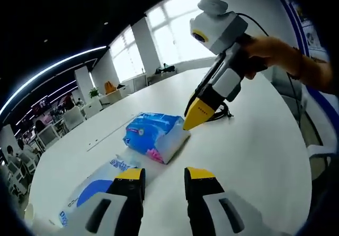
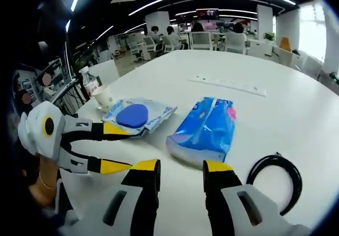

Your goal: Arrange the tabletop items into an orderly group along one side of the table until the central work area is clear of visible clutter.

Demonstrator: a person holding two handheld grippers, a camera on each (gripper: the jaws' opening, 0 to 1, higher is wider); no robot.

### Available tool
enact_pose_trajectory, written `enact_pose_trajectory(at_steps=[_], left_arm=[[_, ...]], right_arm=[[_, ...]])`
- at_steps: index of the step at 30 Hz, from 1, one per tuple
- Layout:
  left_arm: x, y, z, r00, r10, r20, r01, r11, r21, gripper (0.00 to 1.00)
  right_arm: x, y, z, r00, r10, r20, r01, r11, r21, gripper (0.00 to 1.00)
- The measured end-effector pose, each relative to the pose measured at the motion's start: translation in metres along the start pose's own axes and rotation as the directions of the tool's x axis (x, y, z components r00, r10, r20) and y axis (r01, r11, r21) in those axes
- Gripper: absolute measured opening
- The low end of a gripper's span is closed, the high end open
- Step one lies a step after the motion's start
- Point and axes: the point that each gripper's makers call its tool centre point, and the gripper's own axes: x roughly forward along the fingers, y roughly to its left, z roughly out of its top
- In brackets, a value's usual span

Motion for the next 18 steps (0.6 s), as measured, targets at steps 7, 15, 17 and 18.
enact_pose_trajectory(at_steps=[7, 15, 17, 18], left_arm=[[0.016, 0.002, 0.010, 1.000, 0.023, 0.013, -0.023, 1.000, 0.021, 0.26], [0.037, -0.001, 0.012, 1.000, 0.009, -0.015, -0.008, 0.999, 0.035, 0.26], [0.039, 0.000, 0.013, 1.000, 0.008, -0.011, -0.008, 1.000, 0.025, 0.26], [0.040, 0.001, 0.014, 1.000, 0.008, -0.012, -0.008, 1.000, 0.025, 0.26]], right_arm=[[0.003, -0.025, 0.010, 1.000, -0.005, 0.006, 0.005, 0.996, 0.093, 0.30], [0.019, -0.059, 0.030, 0.998, -0.057, 0.000, 0.057, 0.988, 0.143, 0.30], [0.024, -0.065, 0.033, 0.997, -0.071, -0.010, 0.072, 0.987, 0.146, 0.30], [0.026, -0.067, 0.035, 0.997, -0.075, -0.009, 0.075, 0.986, 0.149, 0.30]])
